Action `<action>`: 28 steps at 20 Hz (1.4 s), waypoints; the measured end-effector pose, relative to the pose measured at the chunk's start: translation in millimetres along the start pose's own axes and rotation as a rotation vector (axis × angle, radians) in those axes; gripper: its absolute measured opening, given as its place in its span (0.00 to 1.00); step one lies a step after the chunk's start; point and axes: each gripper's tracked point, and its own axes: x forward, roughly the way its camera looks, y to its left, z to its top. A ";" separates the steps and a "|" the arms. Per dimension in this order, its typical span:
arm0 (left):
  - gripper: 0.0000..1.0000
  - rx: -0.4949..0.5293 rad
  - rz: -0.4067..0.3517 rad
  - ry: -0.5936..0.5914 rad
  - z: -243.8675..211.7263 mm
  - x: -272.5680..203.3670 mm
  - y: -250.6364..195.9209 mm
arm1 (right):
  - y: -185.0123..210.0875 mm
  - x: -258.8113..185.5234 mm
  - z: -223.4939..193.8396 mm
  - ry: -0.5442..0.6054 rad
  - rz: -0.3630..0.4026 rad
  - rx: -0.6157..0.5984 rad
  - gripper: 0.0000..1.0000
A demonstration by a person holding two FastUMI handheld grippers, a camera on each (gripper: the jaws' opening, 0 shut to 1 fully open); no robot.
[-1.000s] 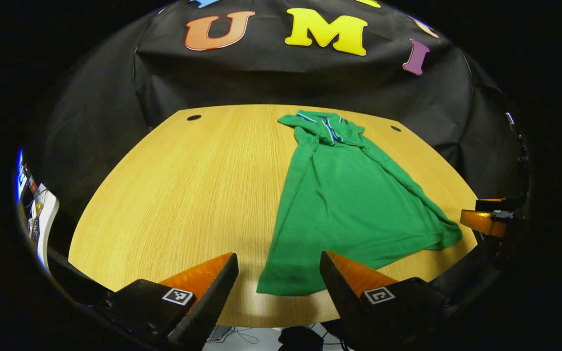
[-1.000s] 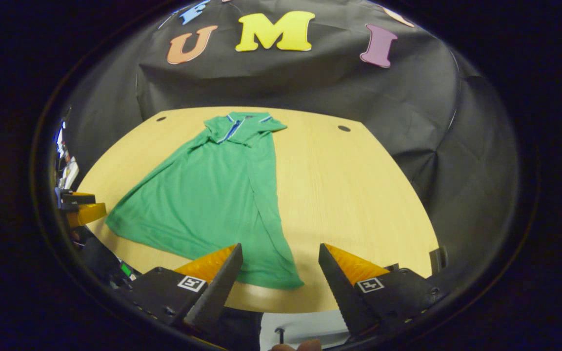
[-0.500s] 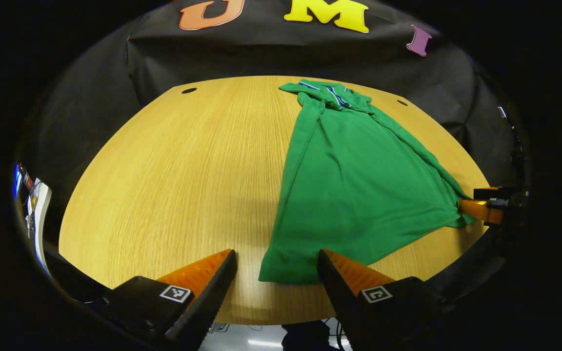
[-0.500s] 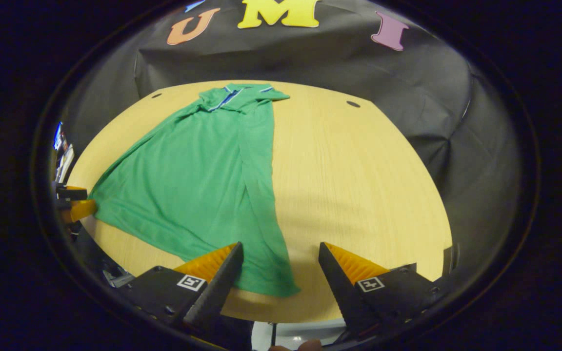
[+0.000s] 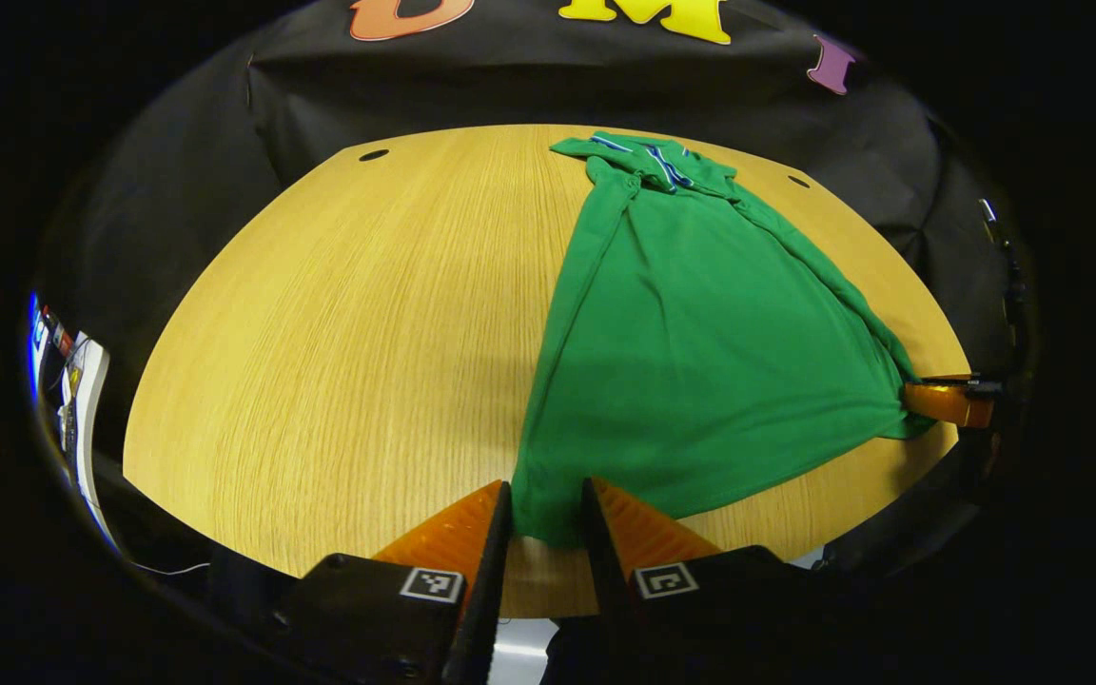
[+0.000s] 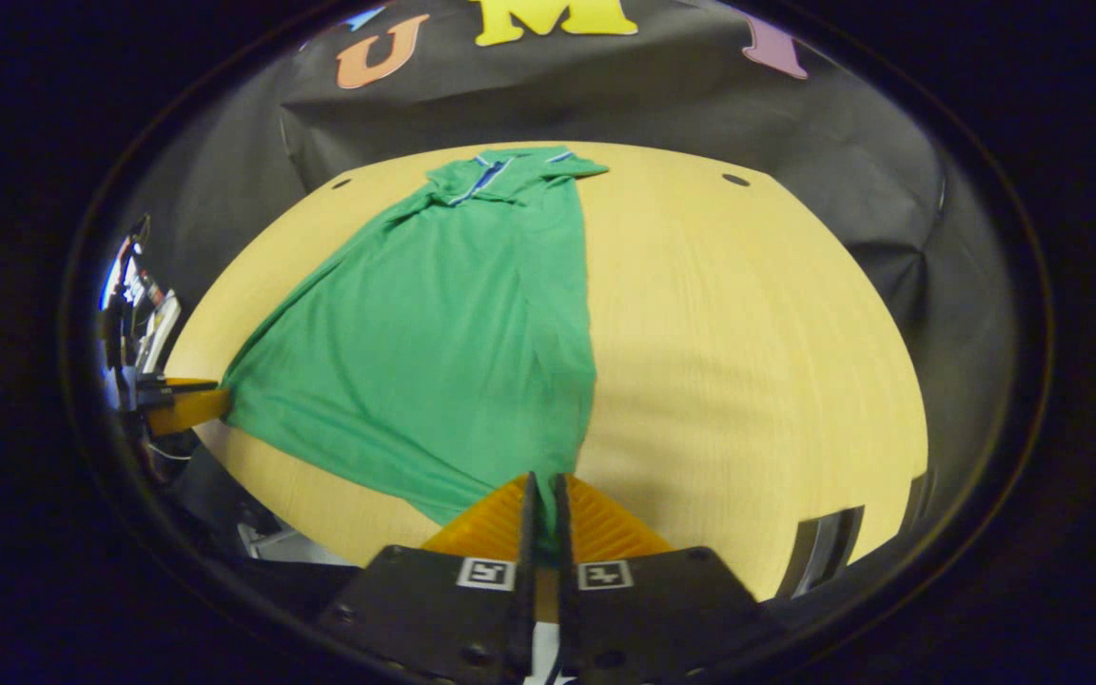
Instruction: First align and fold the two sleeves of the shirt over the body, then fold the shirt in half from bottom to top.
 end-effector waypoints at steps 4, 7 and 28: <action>0.09 -0.029 -0.036 0.036 1.0 -1.1 -6.2 | 4.7 -2.4 0.2 0.014 0.025 0.031 0.00; 0.07 -0.067 -0.074 0.007 15.5 -14.2 -7.5 | -0.7 -11.9 12.4 -0.006 0.025 0.086 0.00; 0.06 -0.025 -0.144 -0.412 285.9 -50.3 -20.9 | -30.9 -72.8 275.6 -0.359 0.012 0.162 0.00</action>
